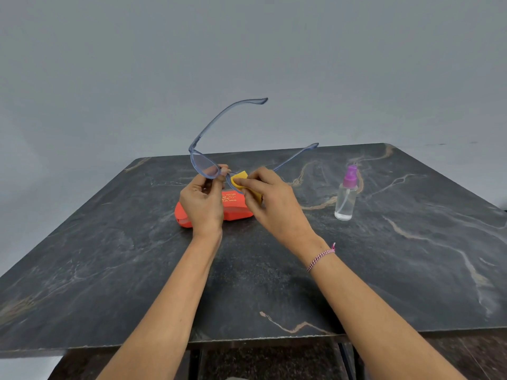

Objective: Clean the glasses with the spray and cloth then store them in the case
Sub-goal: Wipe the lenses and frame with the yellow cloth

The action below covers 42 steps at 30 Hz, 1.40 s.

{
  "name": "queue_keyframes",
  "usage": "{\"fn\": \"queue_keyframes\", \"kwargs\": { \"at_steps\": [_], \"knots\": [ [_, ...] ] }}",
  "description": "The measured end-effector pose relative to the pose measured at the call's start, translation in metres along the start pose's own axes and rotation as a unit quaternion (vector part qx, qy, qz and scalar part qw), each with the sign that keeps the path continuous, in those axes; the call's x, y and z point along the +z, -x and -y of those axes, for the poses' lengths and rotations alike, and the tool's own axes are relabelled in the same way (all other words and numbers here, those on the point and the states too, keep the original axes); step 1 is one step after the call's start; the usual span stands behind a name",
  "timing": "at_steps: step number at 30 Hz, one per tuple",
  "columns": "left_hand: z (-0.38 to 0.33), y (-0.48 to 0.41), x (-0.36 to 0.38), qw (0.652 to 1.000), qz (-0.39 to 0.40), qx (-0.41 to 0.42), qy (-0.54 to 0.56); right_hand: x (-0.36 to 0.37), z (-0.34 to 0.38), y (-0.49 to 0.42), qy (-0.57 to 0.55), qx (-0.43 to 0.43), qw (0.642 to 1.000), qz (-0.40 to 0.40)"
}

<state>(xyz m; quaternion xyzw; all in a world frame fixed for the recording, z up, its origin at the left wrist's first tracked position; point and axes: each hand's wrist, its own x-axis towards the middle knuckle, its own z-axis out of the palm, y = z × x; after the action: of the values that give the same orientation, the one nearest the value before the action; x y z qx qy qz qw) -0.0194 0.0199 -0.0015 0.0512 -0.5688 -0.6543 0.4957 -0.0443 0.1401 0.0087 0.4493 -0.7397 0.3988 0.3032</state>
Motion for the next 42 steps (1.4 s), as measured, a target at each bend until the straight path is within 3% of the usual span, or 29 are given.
{"fn": "queue_keyframes", "kwargs": {
  "at_steps": [6,14,18,25,32,42],
  "knots": [
    [-0.002,-0.007,-0.005,0.998,-0.06,-0.022,0.017,-0.005,-0.008,0.0,0.024,-0.027,0.999,0.018],
    [0.002,-0.001,0.0,0.998,-0.015,-0.003,-0.062,0.003,-0.001,-0.001,0.069,-0.098,0.993,-0.005],
    [-0.004,-0.005,-0.001,0.999,-0.044,-0.018,-0.019,0.001,-0.004,-0.001,0.095,-0.11,0.989,0.002],
    [-0.002,-0.007,-0.002,0.997,-0.06,-0.051,0.01,-0.007,-0.009,-0.001,0.071,-0.077,0.994,-0.023],
    [-0.003,-0.001,0.003,0.998,-0.02,-0.056,-0.033,-0.002,-0.003,0.0,0.078,-0.081,0.993,-0.037],
    [-0.014,-0.008,-0.003,0.968,0.015,-0.225,0.106,-0.016,-0.012,-0.002,-0.048,0.046,0.997,-0.043]
  ]
}}
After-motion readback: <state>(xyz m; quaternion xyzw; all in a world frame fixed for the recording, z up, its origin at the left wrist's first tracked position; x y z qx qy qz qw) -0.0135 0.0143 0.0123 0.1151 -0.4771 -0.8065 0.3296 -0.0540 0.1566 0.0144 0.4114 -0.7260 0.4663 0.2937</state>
